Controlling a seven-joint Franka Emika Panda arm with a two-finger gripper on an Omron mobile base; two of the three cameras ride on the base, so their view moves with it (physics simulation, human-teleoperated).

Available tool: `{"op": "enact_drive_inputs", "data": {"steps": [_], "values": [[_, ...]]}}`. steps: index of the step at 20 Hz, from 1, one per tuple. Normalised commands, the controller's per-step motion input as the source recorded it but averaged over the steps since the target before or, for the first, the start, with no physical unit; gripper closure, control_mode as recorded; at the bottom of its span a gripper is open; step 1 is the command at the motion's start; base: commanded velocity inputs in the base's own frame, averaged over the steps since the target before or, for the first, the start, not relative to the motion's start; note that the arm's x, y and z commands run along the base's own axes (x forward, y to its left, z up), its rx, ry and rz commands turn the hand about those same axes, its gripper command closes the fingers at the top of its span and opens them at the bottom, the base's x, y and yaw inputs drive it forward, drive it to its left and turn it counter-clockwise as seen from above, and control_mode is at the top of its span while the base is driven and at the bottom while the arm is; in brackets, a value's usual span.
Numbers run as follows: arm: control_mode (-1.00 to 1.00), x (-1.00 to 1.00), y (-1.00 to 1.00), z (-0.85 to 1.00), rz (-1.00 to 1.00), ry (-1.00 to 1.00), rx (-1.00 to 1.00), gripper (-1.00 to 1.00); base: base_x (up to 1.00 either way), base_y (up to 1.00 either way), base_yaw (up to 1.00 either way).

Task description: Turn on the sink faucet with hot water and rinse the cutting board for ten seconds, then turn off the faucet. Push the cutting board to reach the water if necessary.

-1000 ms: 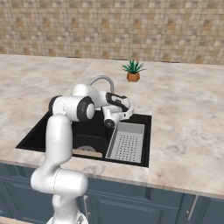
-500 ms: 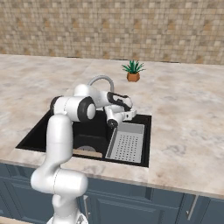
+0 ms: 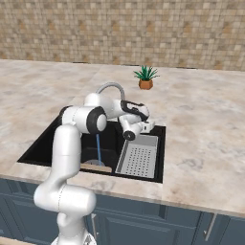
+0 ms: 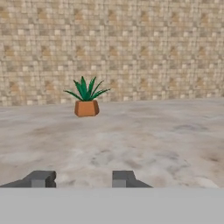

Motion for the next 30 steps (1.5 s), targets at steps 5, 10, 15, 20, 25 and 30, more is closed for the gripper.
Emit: {"op": "enact_drive_inputs", "data": {"steps": [5,10,15,20,25,30], "values": [[-1.0,-0.12,-0.69,-0.17,0.0,0.0,0.0,1.0,0.0,0.0,0.0],[-1.0,-0.17,-0.65,-0.16,0.0,0.0,0.0,1.0,0.0,0.0,0.0],[-1.0,-0.27,-0.67,-0.19,0.0,0.0,0.0,1.0,0.0,0.0,0.0],[-1.0,-0.39,-0.7,-0.22,0.0,0.0,0.0,1.0,0.0,0.0,0.0],[-1.0,-0.38,-0.7,-0.2,0.0,0.0,0.0,1.0,0.0,0.0,0.0],[-1.0,-0.32,-0.64,-0.2,0.0,0.0,0.0,1.0,0.0,0.0,0.0]]}}
